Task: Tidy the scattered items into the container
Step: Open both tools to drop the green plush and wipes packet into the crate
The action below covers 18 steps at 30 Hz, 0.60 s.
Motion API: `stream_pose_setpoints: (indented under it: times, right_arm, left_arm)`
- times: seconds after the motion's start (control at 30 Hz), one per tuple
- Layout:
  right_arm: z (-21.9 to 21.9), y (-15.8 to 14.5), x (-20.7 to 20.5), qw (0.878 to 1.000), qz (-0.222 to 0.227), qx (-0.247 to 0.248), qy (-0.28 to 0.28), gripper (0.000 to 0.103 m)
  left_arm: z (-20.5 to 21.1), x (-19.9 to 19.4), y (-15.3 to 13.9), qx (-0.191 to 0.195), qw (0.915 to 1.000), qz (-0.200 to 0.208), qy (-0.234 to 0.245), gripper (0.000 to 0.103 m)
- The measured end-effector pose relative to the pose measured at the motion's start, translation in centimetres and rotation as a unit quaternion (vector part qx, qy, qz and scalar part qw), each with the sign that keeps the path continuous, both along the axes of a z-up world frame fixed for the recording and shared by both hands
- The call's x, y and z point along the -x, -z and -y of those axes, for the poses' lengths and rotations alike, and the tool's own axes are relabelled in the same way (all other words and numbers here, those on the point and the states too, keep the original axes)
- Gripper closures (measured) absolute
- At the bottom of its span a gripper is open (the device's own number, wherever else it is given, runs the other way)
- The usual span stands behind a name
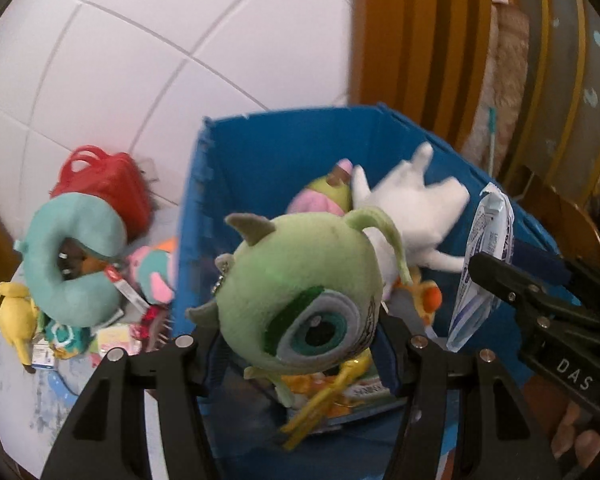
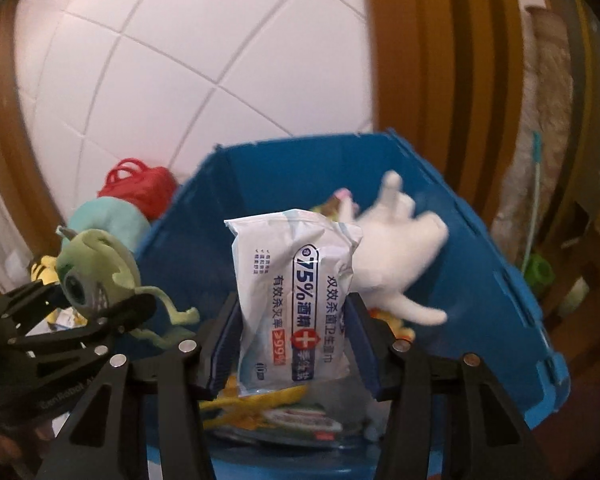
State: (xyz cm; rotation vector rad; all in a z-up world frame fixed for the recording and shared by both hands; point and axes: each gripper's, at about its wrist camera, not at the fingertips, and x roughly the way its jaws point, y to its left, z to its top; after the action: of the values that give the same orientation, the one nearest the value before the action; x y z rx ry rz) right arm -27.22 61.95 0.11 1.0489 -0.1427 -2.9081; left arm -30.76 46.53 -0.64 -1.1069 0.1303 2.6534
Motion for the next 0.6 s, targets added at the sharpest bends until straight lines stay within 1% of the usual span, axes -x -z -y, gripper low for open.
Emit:
stream_pose_setpoints:
  times: [0.13,0.3,0.4,0.47,0.5,0.53,0.57,0.6]
  right_arm:
    - [-1.9,1.5,0.1,1.0,0.016,0.001,0.01,0.053]
    - [-3.2,2.8,0.1,1.0,0.023,0.002,0.015,0.053]
    - [-3.5,3.4,0.0,0.999,0.027,0.002,0.017,0.053]
    - [-3.7,3.7,0.1,0.999,0.028,0.001,0.018,0.053]
    - [-3.8,3.8,0.2,0.999,0.029,0.001,0.019,0.053]
    - [-3.9,3.9,0.3,0.999,0.029,0.002,0.019,0.051]
    - [-3.9,4.0,0.4,0.999,0.03,0.004,0.02,0.049]
    - [-4.0,4.0,0.4,0.999,0.03,0.003,0.022,0.045]
  left_arm:
    - [-1.6,0.3,1.3,0.009,0.9999,0.014,0.004,0.045]
    - [-2.1,0.5,2.3,0.012,0.9998,0.018,0.001,0.045]
    - [-2.2,0.7,2.7,0.013,0.9997,0.019,-0.002,0.041]
    - [-2.2,0.9,2.9,0.017,0.9996,0.021,-0.003,0.032]
    - [-2.2,0.9,3.0,0.019,0.9996,0.019,-0.003,0.022]
    - [-2.2,0.8,3.0,0.02,0.9996,0.018,-0.003,0.018]
    - [-2.2,0.8,3.1,0.021,0.9996,0.016,-0.003,0.017]
    - [-2.2,0.8,3.1,0.021,0.9996,0.017,-0.004,0.017]
